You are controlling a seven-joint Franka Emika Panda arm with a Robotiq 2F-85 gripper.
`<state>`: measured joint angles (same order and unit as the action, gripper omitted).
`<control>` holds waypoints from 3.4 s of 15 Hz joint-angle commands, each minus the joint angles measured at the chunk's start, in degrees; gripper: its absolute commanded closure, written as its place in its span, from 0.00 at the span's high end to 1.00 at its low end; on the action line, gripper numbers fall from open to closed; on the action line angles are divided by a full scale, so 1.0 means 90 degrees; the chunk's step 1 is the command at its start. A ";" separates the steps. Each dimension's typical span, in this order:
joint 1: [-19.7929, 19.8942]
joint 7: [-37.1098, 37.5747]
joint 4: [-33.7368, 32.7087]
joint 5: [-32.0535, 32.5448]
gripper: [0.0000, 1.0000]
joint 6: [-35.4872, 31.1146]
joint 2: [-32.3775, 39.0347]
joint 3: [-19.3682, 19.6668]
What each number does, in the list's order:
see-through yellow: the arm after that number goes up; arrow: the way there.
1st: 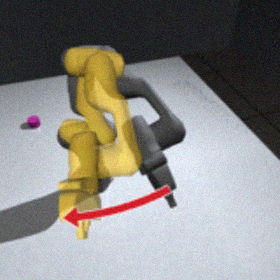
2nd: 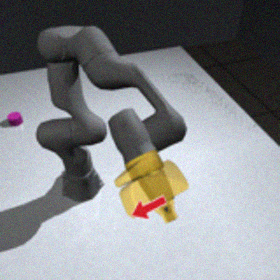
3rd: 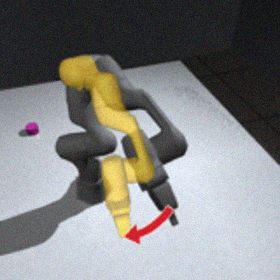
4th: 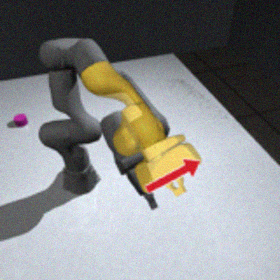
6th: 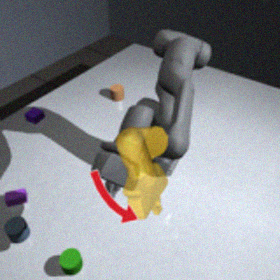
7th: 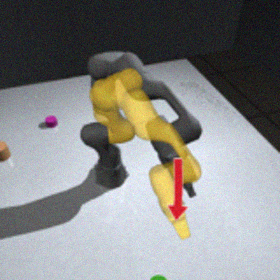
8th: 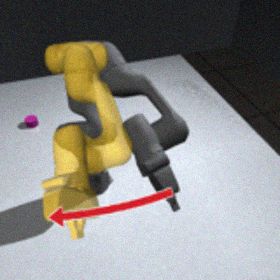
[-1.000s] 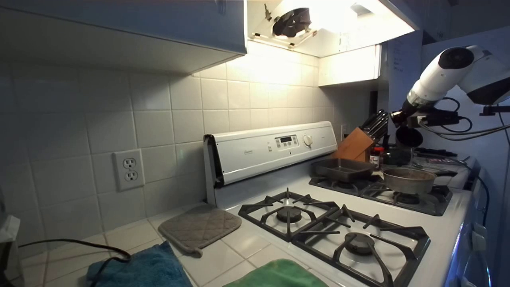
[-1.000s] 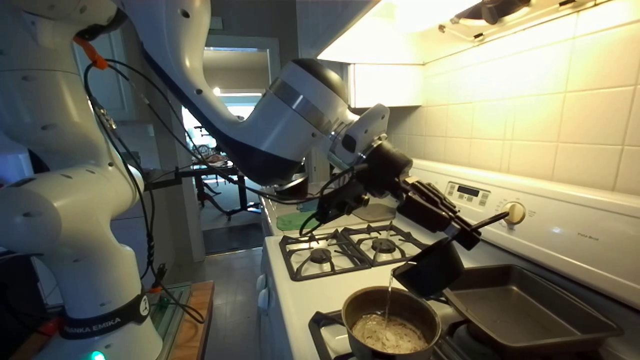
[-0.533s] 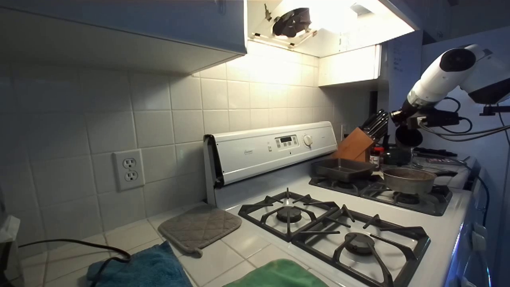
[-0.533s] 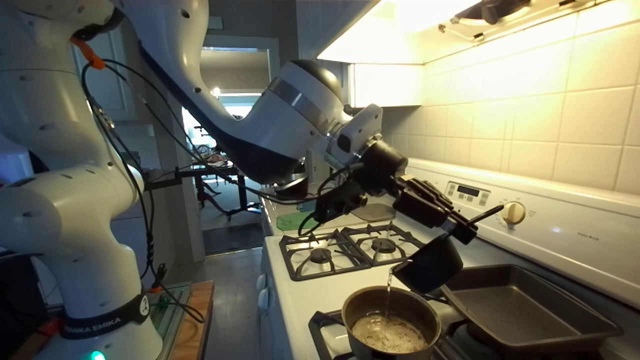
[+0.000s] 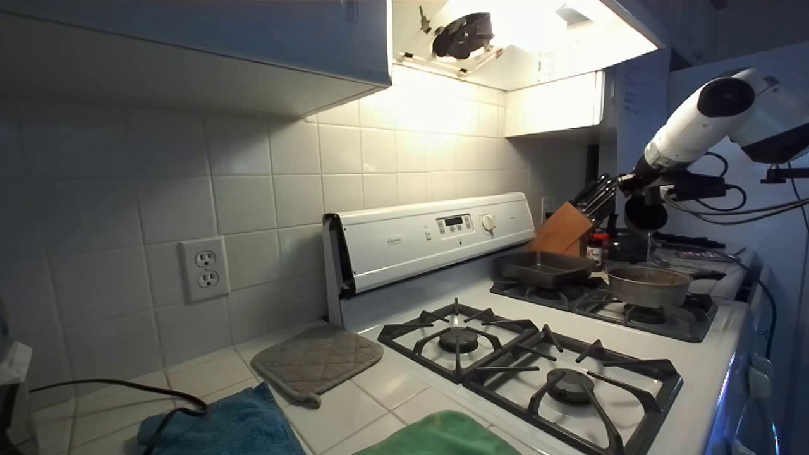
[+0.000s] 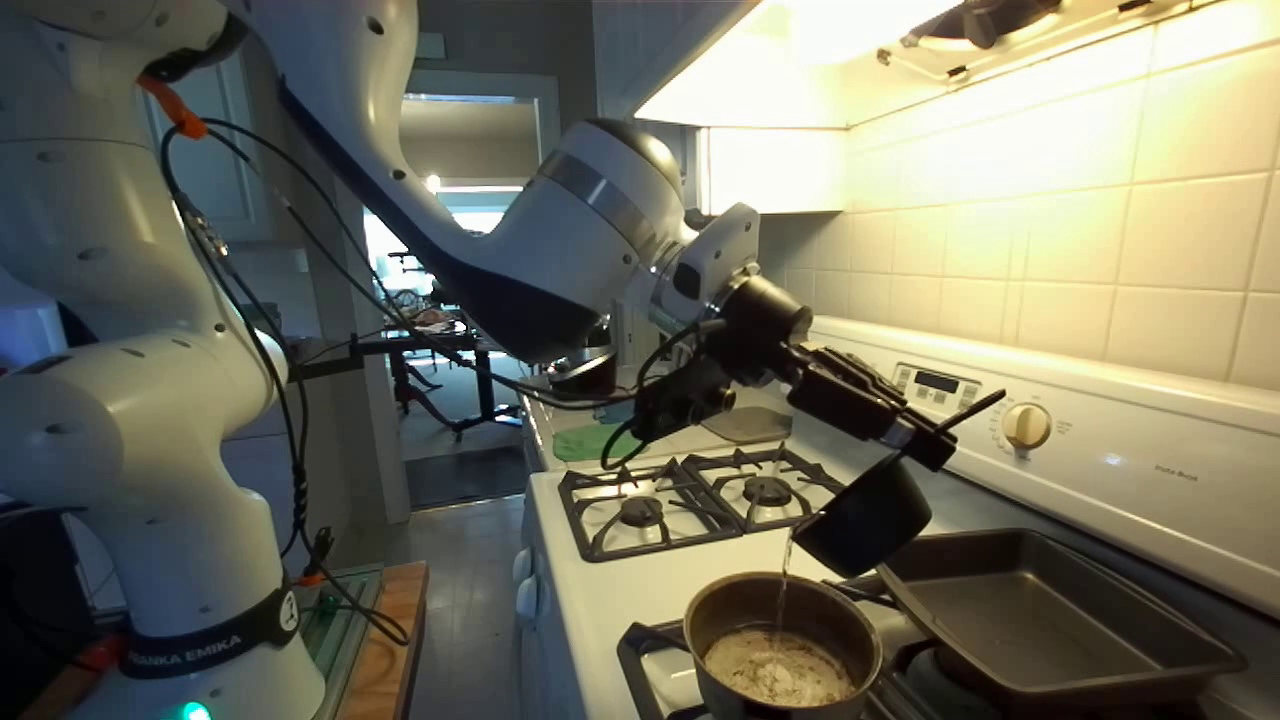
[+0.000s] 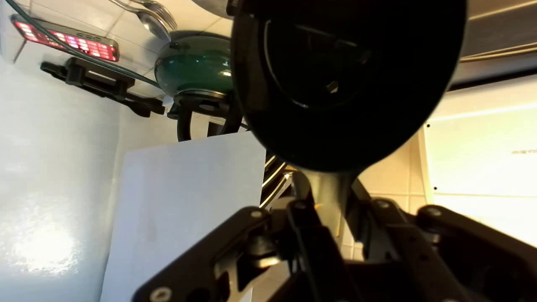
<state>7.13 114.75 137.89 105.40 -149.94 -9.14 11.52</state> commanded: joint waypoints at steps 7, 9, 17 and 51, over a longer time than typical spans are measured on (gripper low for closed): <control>-0.0036 0.0681 0.0253 0.0857 0.06 0.0430 -0.0283 -0.0218; -0.0036 0.0778 0.0272 0.0983 0.06 0.0500 -0.0293 -0.0254; -0.0203 0.1050 0.0481 0.1304 0.06 0.0813 -0.0468 -0.0230; -0.0477 0.1517 0.0747 0.1830 0.06 0.1608 -0.0674 -0.0310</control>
<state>3.32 126.01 142.66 119.31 -137.32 -13.00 8.97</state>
